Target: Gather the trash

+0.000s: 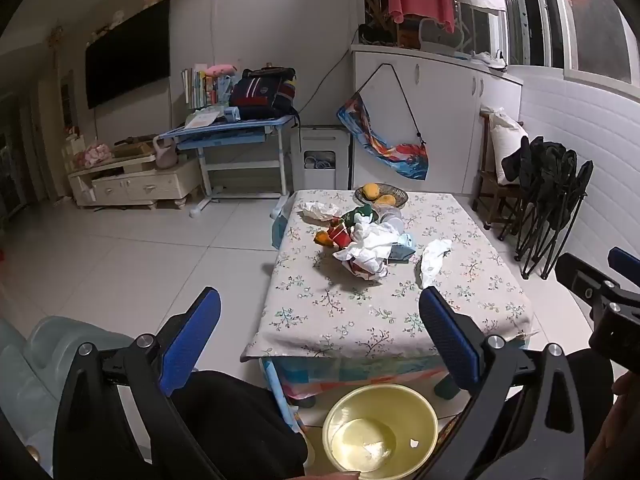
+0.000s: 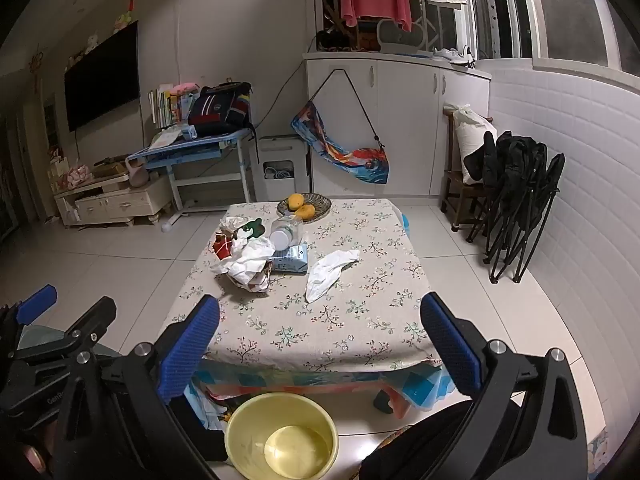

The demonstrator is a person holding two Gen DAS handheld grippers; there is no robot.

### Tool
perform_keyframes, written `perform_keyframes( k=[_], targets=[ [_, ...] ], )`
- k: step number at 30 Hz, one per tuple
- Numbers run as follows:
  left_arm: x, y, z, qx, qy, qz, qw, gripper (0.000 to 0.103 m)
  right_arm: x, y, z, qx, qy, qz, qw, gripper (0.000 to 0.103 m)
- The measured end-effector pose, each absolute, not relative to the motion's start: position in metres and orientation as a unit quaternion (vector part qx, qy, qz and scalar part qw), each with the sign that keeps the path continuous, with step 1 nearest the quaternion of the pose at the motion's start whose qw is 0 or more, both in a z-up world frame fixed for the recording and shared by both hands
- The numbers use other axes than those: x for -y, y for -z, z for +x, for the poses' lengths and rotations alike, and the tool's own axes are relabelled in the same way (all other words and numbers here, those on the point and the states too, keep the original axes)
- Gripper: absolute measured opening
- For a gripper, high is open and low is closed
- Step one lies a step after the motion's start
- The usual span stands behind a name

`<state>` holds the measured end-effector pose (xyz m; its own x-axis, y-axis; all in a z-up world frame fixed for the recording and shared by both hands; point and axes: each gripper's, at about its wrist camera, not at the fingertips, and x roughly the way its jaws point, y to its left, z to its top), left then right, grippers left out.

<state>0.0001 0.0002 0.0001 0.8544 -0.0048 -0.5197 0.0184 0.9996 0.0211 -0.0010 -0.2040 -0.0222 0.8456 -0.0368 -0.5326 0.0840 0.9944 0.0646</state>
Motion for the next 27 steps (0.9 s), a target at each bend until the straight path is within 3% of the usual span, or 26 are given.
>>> perform_keyframes(
  k=[27],
  targets=[
    [0.0023,0.0047,-0.0024,-0.266,0.007,0.012,0.964,0.096,0.2128,0.0173,-0.0089,-0.246,0.031,0.059,0.967,0.096]
  ],
)
